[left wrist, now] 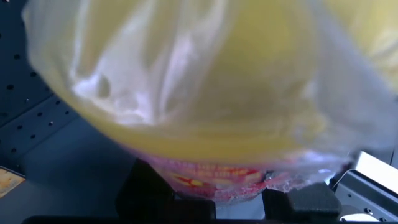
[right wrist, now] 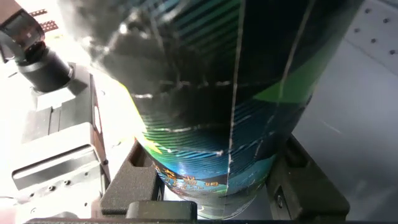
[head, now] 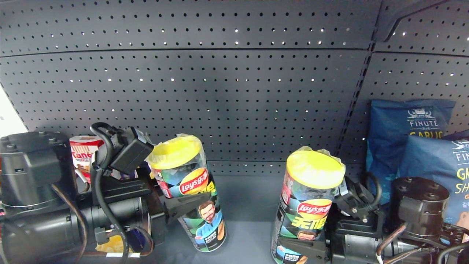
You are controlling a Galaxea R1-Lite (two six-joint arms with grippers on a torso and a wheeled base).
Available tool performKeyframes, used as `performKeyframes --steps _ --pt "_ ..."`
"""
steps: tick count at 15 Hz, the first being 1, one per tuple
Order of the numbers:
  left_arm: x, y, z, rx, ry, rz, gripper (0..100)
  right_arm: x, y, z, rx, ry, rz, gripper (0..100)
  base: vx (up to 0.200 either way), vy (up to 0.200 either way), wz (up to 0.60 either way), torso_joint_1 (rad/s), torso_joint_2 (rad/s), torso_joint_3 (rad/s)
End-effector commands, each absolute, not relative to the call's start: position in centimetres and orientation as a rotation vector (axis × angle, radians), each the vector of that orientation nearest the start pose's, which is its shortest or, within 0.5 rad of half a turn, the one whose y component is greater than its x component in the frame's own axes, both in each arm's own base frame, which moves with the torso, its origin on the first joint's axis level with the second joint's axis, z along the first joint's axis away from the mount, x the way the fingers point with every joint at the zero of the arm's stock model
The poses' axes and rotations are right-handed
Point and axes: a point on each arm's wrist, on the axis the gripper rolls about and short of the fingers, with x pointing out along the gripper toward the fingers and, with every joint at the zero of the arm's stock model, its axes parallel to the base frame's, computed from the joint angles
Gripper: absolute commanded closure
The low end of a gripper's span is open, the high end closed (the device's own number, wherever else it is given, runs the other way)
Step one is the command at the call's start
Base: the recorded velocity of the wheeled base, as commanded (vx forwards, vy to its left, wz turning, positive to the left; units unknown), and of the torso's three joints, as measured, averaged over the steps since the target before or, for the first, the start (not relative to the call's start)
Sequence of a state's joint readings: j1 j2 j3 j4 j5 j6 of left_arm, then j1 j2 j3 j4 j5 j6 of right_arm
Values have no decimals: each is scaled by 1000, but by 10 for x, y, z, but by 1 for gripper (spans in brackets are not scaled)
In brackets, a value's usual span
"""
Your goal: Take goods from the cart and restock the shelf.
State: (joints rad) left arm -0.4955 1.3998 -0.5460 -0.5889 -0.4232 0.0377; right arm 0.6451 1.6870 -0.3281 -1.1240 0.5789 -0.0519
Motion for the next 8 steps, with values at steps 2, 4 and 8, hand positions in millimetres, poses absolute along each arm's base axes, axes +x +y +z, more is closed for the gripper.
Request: performKeyframes --steps 2,4,8 --pt "190 -113 184 46 270 -918 100 185 163 113 -58 244 1251 100 0 0 0 0 0 0" --pt "190 -113 185 46 268 -918 100 188 165 110 -58 242 1251 100 0 0 0 0 0 0" --pt "192 -115 183 46 275 -918 100 189 167 104 -59 265 1254 100 0 0 0 0 0 0"
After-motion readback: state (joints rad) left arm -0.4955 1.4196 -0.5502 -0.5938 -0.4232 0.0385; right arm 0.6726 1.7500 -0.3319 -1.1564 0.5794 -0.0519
